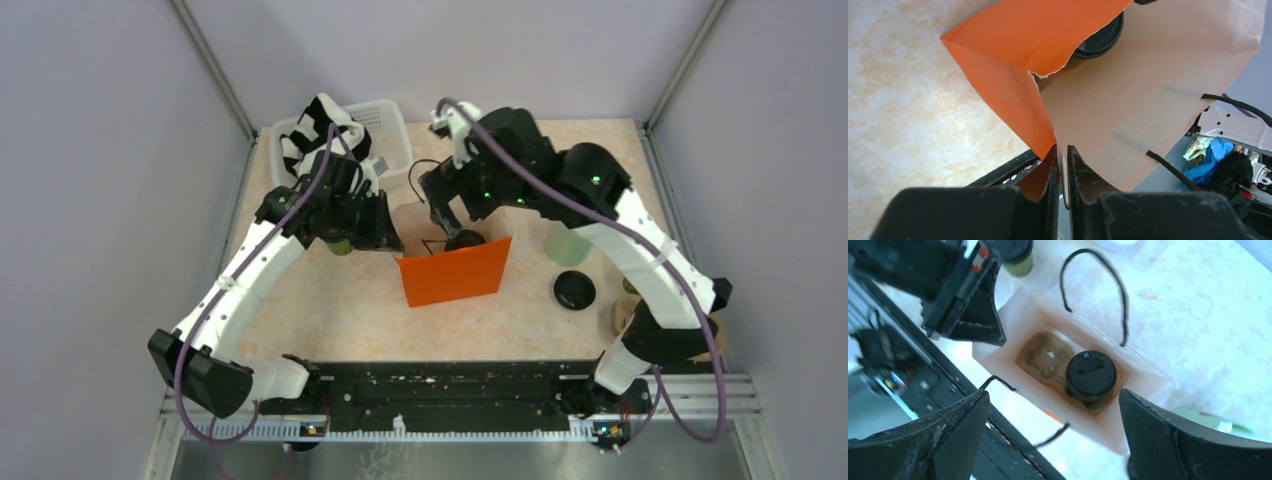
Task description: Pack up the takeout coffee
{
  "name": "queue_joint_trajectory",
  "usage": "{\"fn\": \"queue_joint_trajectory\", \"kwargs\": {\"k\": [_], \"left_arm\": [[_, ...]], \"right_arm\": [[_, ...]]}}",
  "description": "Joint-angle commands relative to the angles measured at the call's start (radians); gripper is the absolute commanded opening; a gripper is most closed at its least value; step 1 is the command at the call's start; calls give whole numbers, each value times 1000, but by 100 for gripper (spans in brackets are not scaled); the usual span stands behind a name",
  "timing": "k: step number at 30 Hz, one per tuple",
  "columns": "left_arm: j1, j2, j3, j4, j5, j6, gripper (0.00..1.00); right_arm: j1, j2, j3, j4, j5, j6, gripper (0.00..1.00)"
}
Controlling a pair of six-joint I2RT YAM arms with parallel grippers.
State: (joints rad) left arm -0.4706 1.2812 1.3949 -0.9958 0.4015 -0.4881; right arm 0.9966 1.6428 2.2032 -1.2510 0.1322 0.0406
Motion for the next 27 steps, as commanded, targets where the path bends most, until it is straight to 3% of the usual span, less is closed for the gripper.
{"fn": "queue_joint_trajectory", "kwargs": {"k": [1,7,9,12,16,23,27], "left_arm": [[6,17,48,22,61,4,18],[8,21,121,-5,37,37,42],[8,25,137,-7,43,42,49],[9,32,148,-17,36,49,53],[8,30,162,-20,40,62,65],[9,3,78,91,213,21,68],[5,-52,-27,178,290,-54,68]], "right_arm": [[-4,-75,101,-142,201,350,99],[-48,-198,-51,-151,276,410,99],[-144,-252,-162,-118,184,448,99],[-191,-316,-297,-59,132,555,99],[-191,-412,-507,42,103,776,99],[-197,-602,-924,504,5,1058,99],[-253,-576,-980,692,9,1051,99]]}}
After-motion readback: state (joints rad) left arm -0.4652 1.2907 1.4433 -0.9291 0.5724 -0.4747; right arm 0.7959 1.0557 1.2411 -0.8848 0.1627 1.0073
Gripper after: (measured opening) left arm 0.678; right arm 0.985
